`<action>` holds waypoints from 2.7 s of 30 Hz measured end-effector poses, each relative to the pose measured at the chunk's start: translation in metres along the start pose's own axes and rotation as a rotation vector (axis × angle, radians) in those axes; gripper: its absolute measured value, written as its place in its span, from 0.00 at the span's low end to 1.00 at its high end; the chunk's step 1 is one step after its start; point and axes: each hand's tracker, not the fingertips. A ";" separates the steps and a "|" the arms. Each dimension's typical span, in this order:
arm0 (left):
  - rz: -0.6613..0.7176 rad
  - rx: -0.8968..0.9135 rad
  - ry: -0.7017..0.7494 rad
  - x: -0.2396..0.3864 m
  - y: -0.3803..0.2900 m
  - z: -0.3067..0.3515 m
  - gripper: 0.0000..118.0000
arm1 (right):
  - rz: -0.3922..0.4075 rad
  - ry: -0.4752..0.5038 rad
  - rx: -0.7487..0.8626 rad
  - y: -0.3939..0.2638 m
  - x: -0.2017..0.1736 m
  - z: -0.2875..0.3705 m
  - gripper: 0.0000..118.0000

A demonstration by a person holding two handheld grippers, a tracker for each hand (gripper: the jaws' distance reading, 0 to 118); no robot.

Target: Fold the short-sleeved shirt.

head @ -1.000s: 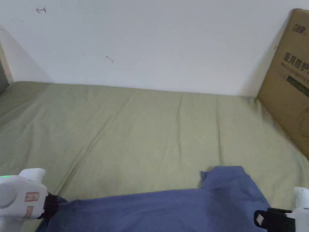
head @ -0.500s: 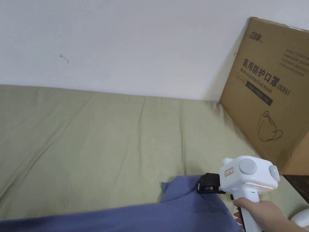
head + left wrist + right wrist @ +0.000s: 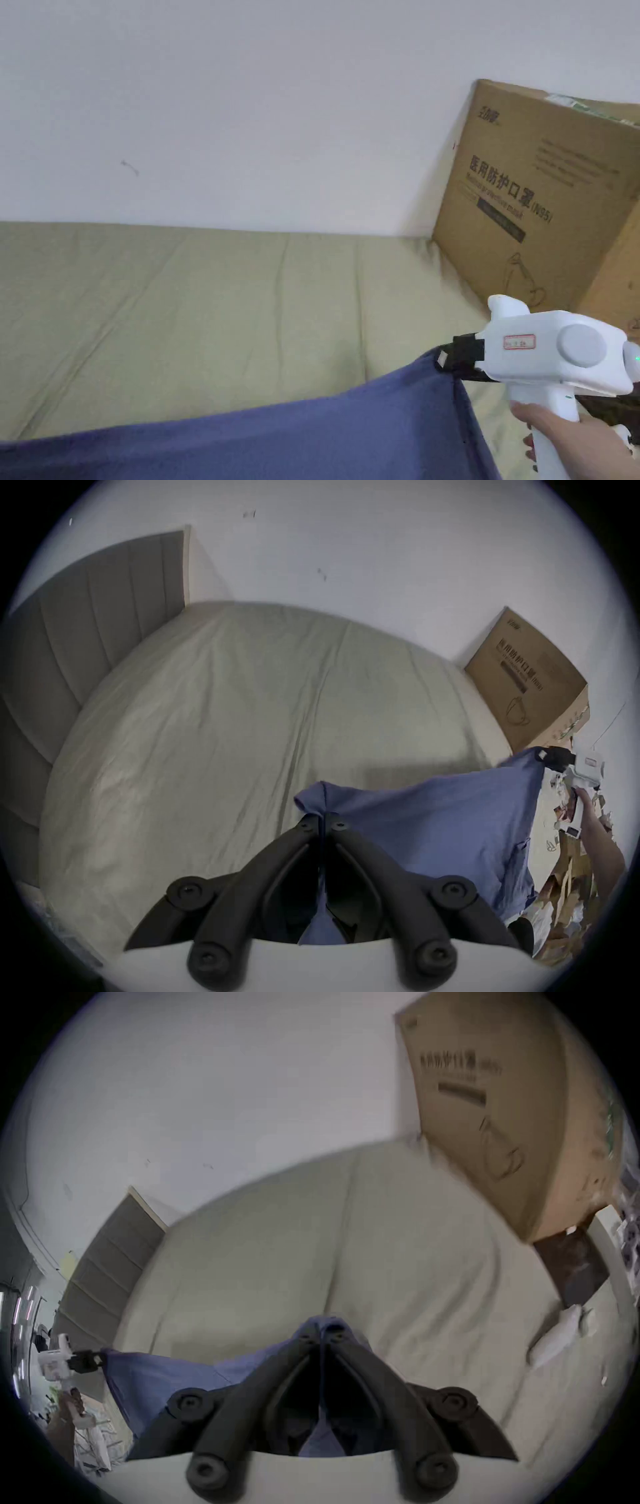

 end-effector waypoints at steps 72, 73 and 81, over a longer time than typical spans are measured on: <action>-0.123 -0.459 0.009 -0.021 -0.197 0.042 0.01 | 0.029 -0.118 -0.525 -0.272 0.059 0.129 0.00; -0.122 -0.465 0.006 -0.021 -0.200 0.045 0.01 | 0.041 -0.125 -0.532 -0.276 0.056 0.132 0.00; -0.135 -0.514 0.019 -0.014 -0.217 0.030 0.01 | 0.047 -0.175 -0.586 -0.299 0.042 0.113 0.00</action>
